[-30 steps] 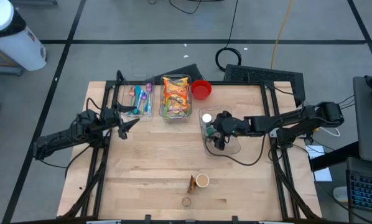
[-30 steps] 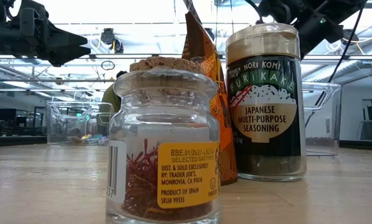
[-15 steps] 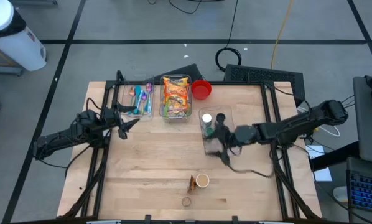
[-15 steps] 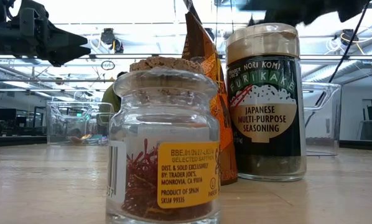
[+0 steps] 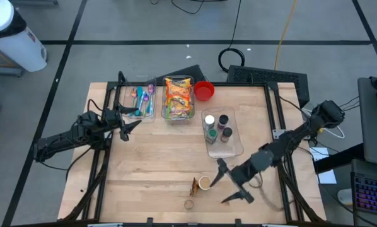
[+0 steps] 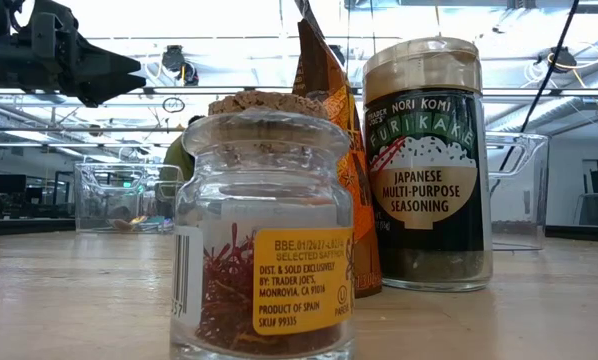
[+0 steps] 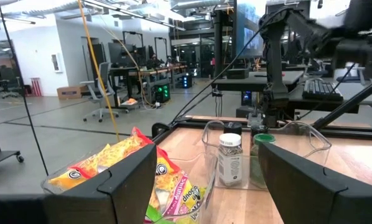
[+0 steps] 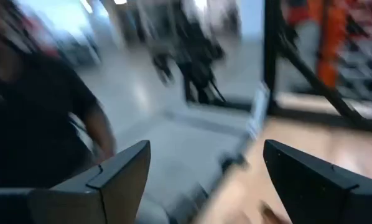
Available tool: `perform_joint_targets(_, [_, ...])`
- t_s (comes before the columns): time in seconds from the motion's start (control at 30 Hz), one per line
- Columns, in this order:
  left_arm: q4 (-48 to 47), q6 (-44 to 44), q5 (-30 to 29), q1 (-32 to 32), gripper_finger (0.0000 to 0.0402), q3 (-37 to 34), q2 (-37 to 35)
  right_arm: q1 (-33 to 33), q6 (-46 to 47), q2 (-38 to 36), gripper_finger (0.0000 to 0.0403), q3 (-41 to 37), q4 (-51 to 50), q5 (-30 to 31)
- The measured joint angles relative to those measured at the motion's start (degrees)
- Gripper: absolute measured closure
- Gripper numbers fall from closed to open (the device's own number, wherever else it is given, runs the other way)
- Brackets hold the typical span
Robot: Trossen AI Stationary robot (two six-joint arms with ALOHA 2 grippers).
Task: Pick & Place Food Item
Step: Put the gold seasoning bottle into the bottom right transparent bin
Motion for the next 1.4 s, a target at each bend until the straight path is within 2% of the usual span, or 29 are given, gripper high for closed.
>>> perform_joint_targets(0.1, [0.0,0.0,0.0,0.0,0.0119,0.0,0.0,1.9,-2.8,2.5,0.0096,7.8,-16.9,9.1])
perform_joint_targets(0.17, [0.0,0.0,0.0,0.0,0.0119,0.0,0.0,2.6,-3.0,5.5,0.0096,12.9,-25.5,12.0])
perform_joint_targets(0.3, [0.0,0.0,0.0,0.0,0.0119,0.0,0.0,2.6,-3.6,12.1,0.0095,20.0,-36.3,12.0])
perform_joint_targets(0.47, [0.0,0.0,0.0,0.0,0.0119,0.0,0.0,0.0,-3.8,16.9,0.0081,23.8,-45.4,12.1])
perform_joint_targets(0.73, [0.0,0.0,0.0,0.0,0.0119,0.0,0.0,-3.0,-2.7,18.2,0.0064,23.9,-48.6,10.1])
perform_joint_targets(1.13, [0.0,0.0,0.0,0.0,0.0119,0.0,0.0,-3.3,-1.7,18.2,0.0065,21.9,-49.4,10.9])
perform_joint_targets(1.4, [0.0,0.0,0.0,0.0,0.0119,0.0,0.0,-3.0,-1.3,18.2,0.0067,18.2,-43.2,12.0])
